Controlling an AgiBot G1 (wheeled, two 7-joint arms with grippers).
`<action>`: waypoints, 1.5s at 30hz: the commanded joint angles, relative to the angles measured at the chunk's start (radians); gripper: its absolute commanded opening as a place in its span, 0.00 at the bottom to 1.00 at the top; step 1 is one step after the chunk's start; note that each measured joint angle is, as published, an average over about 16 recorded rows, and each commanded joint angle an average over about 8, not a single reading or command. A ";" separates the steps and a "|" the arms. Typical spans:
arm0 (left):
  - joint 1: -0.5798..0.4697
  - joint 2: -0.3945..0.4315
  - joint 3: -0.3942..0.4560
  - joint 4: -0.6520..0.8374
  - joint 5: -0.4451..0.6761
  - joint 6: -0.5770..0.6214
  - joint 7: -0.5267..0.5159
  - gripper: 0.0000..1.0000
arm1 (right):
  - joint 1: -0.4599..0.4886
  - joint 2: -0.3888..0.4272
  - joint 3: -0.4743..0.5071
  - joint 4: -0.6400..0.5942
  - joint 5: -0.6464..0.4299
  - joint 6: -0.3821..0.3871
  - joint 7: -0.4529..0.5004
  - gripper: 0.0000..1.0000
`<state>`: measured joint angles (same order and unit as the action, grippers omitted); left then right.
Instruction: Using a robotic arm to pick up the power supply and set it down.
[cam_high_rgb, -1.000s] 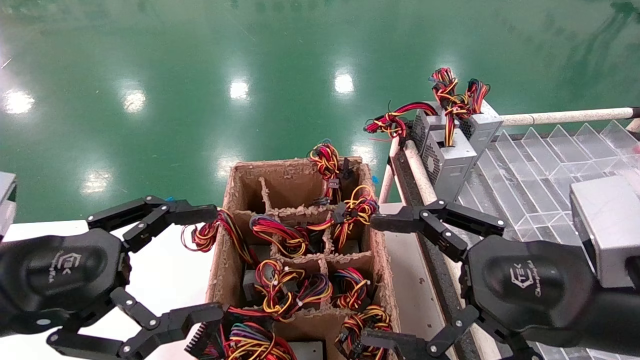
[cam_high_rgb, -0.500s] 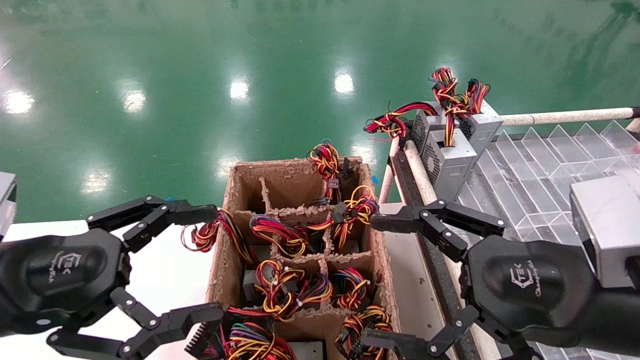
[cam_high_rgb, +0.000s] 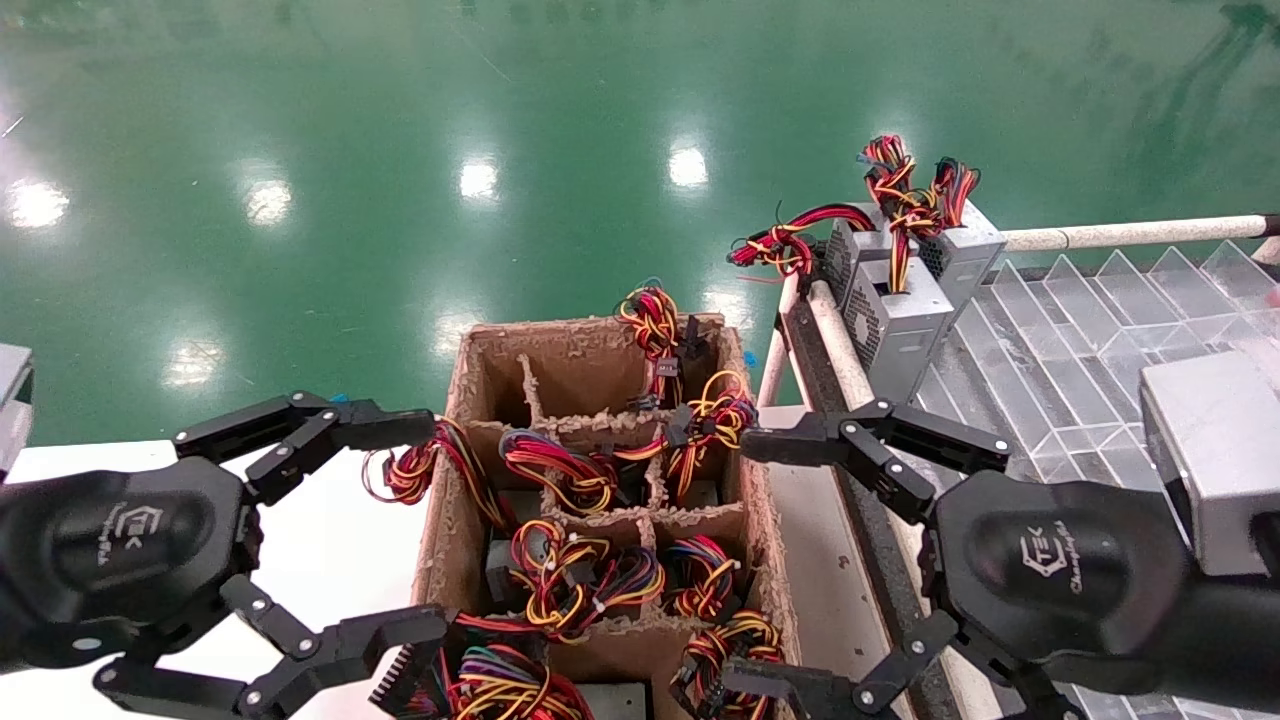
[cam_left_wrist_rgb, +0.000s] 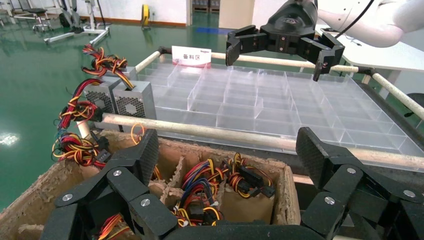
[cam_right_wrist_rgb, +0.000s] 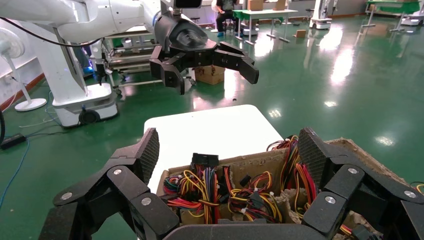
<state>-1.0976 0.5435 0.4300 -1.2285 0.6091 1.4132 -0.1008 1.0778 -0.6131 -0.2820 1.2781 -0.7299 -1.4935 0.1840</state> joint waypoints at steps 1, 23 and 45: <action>0.000 0.000 0.000 0.000 0.000 0.000 0.000 0.00 | 0.000 0.000 0.000 0.000 0.000 0.000 0.000 1.00; 0.000 0.000 0.000 0.000 0.000 0.000 0.000 0.00 | 0.187 -0.161 -0.057 -0.273 -0.197 0.094 -0.168 1.00; 0.000 0.000 0.000 0.000 0.000 0.000 0.000 0.00 | 0.593 -0.594 -0.197 -1.096 -0.516 0.466 -0.450 0.07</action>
<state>-1.0977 0.5435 0.4300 -1.2285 0.6091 1.4132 -0.1008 1.6653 -1.1931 -0.4753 0.1977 -1.2381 -1.0531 -0.2621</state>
